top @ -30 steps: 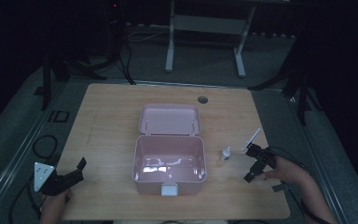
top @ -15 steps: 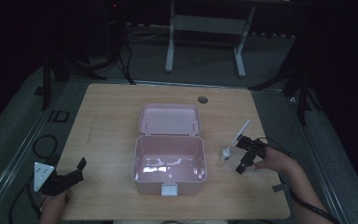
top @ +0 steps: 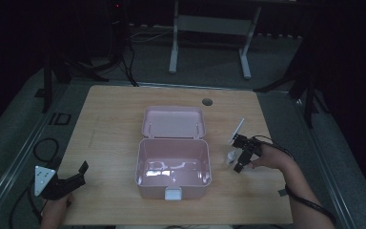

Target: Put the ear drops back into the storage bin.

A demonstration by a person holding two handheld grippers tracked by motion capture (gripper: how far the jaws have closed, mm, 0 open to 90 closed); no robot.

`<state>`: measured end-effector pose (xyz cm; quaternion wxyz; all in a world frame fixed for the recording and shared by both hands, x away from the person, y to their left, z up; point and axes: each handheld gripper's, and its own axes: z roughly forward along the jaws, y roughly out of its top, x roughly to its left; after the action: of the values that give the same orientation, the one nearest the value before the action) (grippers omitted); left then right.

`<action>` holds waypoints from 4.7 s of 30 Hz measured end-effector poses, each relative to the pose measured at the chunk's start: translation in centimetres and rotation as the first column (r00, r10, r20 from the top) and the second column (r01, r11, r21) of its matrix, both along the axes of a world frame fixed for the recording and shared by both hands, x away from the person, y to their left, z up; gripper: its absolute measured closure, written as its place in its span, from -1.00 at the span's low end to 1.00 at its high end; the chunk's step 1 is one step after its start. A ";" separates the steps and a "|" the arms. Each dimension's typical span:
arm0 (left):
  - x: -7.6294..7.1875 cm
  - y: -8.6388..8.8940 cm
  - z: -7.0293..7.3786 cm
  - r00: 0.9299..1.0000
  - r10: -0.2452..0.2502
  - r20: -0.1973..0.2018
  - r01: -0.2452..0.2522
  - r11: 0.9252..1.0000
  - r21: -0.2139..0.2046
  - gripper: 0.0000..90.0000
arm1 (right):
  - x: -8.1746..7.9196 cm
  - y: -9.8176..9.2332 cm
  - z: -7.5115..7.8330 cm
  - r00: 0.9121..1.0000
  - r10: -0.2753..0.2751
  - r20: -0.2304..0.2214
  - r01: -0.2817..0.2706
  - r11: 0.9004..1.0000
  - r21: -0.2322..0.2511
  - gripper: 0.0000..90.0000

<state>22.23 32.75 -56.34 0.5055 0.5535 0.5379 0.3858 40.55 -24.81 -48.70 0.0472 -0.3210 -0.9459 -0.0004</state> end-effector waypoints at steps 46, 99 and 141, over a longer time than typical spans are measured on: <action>0.0 0.0 0.0 1.000 -0.004 0.002 0.004 1.000 0.001 -0.99 | 1.6 4.0 -0.3 0.987 0.159 0.000 -0.159 0.987 -0.039 0.32; 0.0 0.0 0.0 1.000 0.001 0.001 -0.001 1.000 0.004 -0.99 | -6.1 6.5 7.8 0.795 0.606 0.030 -0.603 0.794 -0.076 0.33; 0.0 0.0 0.0 1.000 -0.003 0.001 0.003 1.000 -0.001 -0.99 | -7.4 15.1 13.2 0.744 0.666 0.055 -0.663 0.746 -0.064 0.33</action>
<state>22.23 32.76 -56.34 0.5065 0.5538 0.5369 0.3853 33.17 -9.71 -35.55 0.0028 0.0362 -0.9991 0.0233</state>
